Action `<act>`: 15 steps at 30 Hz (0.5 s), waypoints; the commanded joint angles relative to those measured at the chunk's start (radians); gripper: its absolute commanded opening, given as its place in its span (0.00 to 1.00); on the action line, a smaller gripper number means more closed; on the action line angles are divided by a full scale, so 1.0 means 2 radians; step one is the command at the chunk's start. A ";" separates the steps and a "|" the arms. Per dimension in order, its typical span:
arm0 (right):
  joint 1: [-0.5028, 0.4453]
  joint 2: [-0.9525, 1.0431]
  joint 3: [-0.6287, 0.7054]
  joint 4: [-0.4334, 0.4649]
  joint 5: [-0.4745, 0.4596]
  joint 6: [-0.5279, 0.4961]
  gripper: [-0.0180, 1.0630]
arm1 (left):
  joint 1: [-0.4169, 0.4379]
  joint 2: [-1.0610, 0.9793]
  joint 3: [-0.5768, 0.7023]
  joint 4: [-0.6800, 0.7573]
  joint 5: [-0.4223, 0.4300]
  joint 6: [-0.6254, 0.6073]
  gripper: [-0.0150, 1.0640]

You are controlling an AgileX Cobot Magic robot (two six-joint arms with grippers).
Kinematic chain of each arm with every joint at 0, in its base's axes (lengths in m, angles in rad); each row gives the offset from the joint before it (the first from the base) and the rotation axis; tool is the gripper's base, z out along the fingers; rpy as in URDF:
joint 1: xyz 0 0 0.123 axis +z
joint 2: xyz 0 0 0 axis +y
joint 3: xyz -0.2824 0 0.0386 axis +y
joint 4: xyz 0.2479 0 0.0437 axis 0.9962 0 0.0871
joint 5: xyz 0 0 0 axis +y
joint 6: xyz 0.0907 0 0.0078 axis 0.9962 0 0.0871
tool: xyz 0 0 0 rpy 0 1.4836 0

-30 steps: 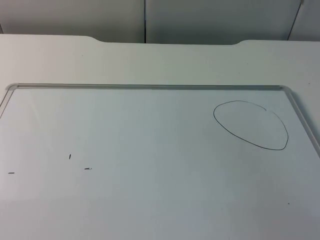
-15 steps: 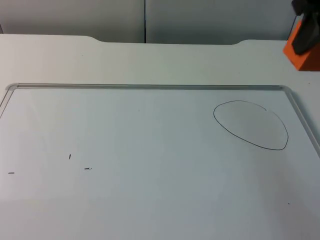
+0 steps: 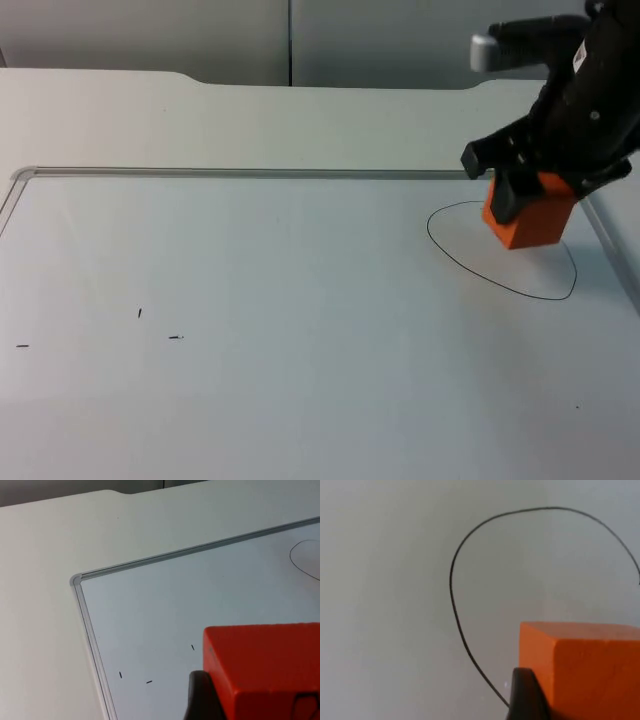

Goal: Pick up one cube with the left hand and another cube with the right hand. First place the cube in the right hand at the target position, then stack the cube in the left hand on top.

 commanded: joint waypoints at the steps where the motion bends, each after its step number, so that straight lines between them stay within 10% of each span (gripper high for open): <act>1: -0.001 0.011 -0.004 -0.006 -0.008 0.002 0.01 | -0.003 -0.002 0.001 -0.005 -0.009 -0.001 0.02; 15: 0.000 0.051 -0.005 -0.004 -0.030 0.003 0.01 | -0.003 -0.002 0.001 -0.005 -0.008 -0.001 0.02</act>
